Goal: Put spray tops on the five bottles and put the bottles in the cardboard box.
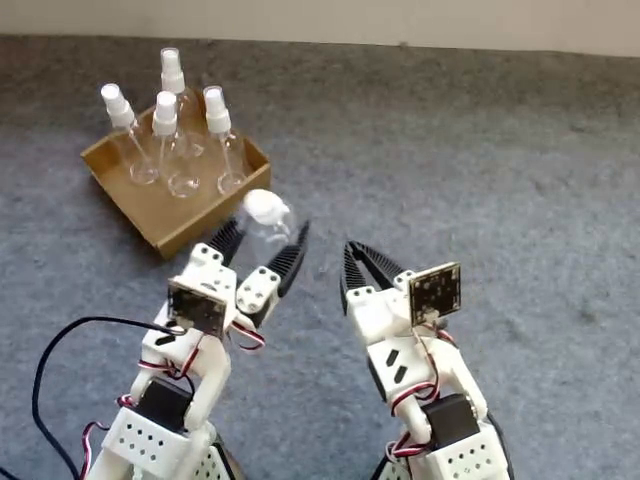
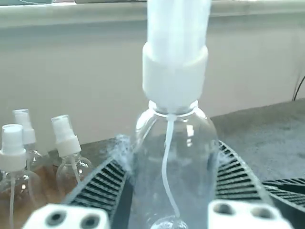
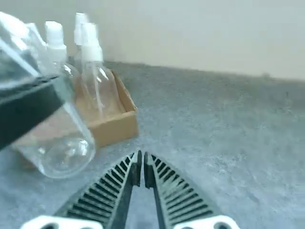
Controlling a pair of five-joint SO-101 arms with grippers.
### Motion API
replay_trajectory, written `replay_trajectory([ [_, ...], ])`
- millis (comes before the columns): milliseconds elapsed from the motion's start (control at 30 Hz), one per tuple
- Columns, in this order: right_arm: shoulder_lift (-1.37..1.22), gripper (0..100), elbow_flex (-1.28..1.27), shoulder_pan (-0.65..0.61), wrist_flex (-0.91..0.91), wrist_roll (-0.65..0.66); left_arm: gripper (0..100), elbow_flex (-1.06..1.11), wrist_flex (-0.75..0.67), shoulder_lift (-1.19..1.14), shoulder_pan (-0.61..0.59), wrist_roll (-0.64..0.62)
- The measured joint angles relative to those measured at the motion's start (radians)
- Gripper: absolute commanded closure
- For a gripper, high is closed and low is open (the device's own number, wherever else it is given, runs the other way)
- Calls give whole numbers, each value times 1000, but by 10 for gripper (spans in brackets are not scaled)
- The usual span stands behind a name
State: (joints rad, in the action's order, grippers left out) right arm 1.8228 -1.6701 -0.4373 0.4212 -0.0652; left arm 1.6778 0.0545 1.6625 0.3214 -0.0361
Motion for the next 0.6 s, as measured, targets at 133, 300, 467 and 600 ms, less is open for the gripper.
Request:
replay_trajectory([
  [133, 0, 993, 0, -11, -55, -109, 944, 0, -48, 0, -8, 0],
  [300, 0, 993, 0, -15, -58, -141, 944, 0, -124, 0, -15, 0],
  [467, 0, 993, 0, -38, -58, -141, 944, 0, -203, 0, -15, 0],
  [600, 0, 993, 0, -117, -58, -94, 944, 0, -222, 0, -15, 0],
])
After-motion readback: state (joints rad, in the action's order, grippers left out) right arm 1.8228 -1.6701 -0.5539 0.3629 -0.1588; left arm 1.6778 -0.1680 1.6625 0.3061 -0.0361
